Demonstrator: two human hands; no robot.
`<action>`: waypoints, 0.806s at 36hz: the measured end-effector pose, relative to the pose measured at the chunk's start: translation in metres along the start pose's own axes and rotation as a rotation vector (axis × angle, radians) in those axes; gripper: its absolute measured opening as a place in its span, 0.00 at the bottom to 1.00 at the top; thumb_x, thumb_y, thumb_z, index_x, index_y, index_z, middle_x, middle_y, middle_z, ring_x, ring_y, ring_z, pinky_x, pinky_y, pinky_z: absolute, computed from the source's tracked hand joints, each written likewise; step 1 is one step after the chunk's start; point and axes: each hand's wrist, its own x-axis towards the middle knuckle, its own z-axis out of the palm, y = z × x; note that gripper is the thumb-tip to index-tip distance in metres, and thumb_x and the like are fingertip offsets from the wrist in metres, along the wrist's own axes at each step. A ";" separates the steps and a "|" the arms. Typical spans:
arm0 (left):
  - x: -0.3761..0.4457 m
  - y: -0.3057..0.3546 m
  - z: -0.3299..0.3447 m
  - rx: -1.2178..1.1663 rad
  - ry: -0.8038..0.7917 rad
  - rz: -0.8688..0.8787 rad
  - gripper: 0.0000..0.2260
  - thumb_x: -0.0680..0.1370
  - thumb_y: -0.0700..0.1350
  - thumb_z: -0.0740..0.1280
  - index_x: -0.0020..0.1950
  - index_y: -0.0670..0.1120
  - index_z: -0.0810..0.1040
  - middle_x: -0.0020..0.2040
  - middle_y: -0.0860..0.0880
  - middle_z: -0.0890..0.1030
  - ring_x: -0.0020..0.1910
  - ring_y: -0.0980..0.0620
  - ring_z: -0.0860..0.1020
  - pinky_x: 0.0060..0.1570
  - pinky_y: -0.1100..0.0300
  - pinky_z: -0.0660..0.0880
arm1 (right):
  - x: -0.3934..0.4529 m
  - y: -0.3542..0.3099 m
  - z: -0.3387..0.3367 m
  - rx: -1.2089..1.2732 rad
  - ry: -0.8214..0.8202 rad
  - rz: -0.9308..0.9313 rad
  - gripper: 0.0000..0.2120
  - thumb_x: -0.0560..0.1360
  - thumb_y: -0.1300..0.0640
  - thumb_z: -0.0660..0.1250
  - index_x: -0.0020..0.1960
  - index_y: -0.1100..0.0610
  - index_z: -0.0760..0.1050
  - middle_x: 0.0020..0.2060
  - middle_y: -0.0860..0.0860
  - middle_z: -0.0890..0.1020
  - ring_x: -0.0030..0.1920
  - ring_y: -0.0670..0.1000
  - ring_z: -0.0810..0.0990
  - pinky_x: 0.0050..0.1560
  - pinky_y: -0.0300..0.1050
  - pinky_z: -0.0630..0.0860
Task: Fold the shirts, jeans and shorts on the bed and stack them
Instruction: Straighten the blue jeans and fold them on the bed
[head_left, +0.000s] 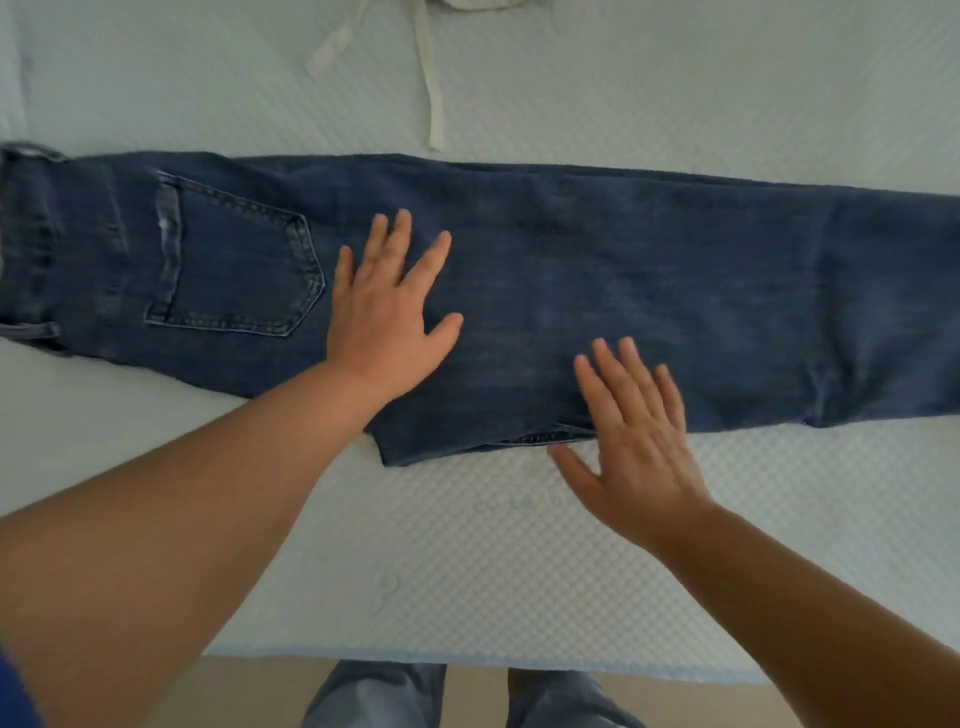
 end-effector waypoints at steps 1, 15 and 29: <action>-0.002 -0.015 -0.002 0.041 -0.020 -0.032 0.35 0.75 0.60 0.61 0.77 0.54 0.49 0.78 0.44 0.45 0.76 0.46 0.42 0.72 0.45 0.40 | 0.005 -0.016 0.005 -0.009 -0.028 -0.081 0.35 0.76 0.39 0.55 0.76 0.57 0.52 0.74 0.52 0.50 0.75 0.51 0.44 0.74 0.52 0.39; 0.053 -0.084 0.006 0.084 -0.131 -0.022 0.41 0.68 0.74 0.54 0.76 0.61 0.44 0.78 0.50 0.40 0.76 0.50 0.38 0.68 0.40 0.33 | 0.025 -0.071 0.062 -0.077 -0.040 -0.181 0.34 0.67 0.44 0.72 0.69 0.54 0.69 0.71 0.55 0.67 0.72 0.55 0.60 0.70 0.57 0.50; -0.061 -0.089 -0.017 -0.351 0.018 0.371 0.17 0.65 0.39 0.70 0.53 0.42 0.82 0.50 0.42 0.80 0.50 0.42 0.79 0.51 0.49 0.74 | 0.048 -0.112 0.049 0.121 0.263 -0.202 0.12 0.72 0.57 0.63 0.50 0.58 0.82 0.43 0.54 0.82 0.46 0.57 0.77 0.48 0.50 0.72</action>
